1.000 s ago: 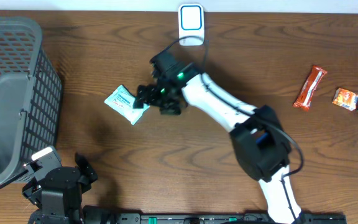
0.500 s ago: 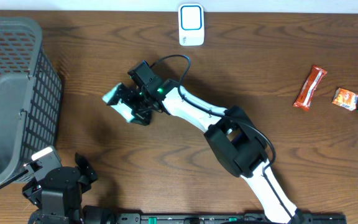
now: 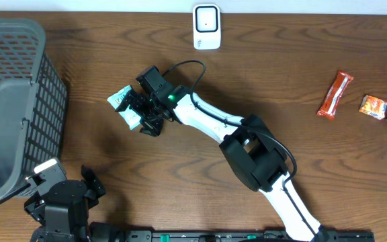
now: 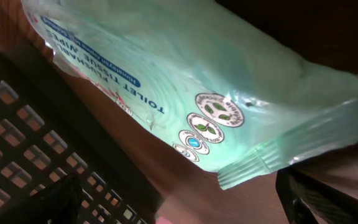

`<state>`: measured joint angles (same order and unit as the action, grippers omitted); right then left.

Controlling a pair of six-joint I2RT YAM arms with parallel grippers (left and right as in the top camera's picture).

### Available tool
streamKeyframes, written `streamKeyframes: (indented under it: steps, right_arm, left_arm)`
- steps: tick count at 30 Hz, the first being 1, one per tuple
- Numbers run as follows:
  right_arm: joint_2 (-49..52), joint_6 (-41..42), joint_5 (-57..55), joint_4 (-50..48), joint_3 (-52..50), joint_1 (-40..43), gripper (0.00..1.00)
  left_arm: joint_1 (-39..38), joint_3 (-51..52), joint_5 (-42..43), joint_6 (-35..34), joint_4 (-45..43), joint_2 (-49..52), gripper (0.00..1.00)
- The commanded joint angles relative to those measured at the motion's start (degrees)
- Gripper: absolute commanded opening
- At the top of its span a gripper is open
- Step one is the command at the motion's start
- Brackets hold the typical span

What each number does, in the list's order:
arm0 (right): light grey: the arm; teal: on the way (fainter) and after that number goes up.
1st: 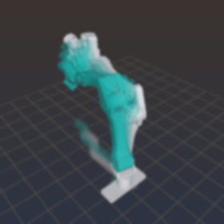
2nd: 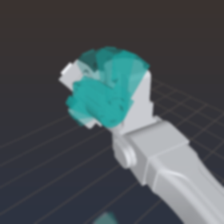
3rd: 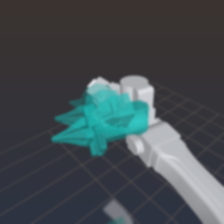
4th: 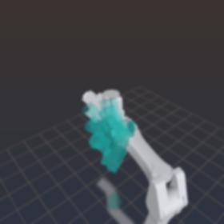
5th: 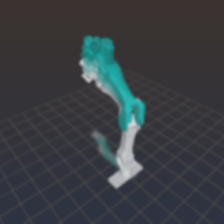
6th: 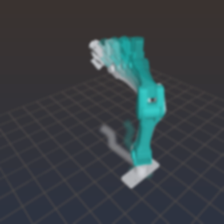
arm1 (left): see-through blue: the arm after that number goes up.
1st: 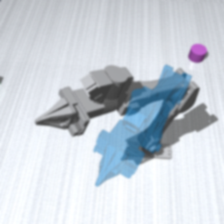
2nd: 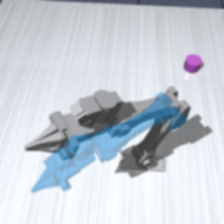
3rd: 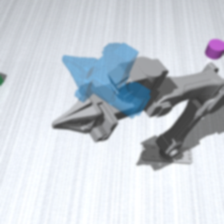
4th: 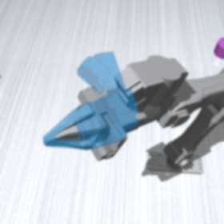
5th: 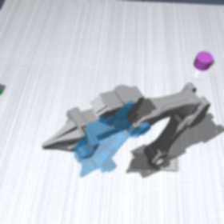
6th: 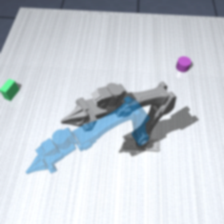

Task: Scan the item barcode
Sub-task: 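Move the right gripper left to the wipes pack and grasp it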

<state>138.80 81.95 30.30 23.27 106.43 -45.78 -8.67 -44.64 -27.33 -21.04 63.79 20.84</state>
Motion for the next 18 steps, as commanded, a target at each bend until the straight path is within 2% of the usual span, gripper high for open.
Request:
streamKeyframes:
  steps: [1,6,10,13,16,18]
  right_arm:
    - [7.15,-8.61,-9.38,2.08,-4.44,1.2,0.99]
    - [2.89,-30.45,-7.48,8.48,-3.28,1.2,0.99]
    - [-3.93,-45.9,-16.65,17.44,-2.45,0.55,0.99]
    - [-6.14,-55.32,-19.74,16.46,-1.97,0.46,0.99]
    - [-5.68,-60.67,-20.72,14.25,-1.7,0.63,0.99]
    - [-5.53,-64.94,-21.94,12.76,-1.7,0.7,0.94]
  left_arm:
    - [0.28,-0.13,-0.35,-0.26,0.07,0.0,0.98]
    - [0.28,-0.13,-0.35,-0.26,0.07,0.0,0.98]
    - [0.28,-0.13,-0.35,-0.28,0.07,0.0,0.98]
    - [0.28,-0.13,-0.35,-0.28,0.07,0.0,0.98]
    - [0.28,-0.13,-0.35,-0.26,0.07,0.0,0.98]
    - [0.28,-0.13,-0.35,-0.28,0.07,0.0,0.98]
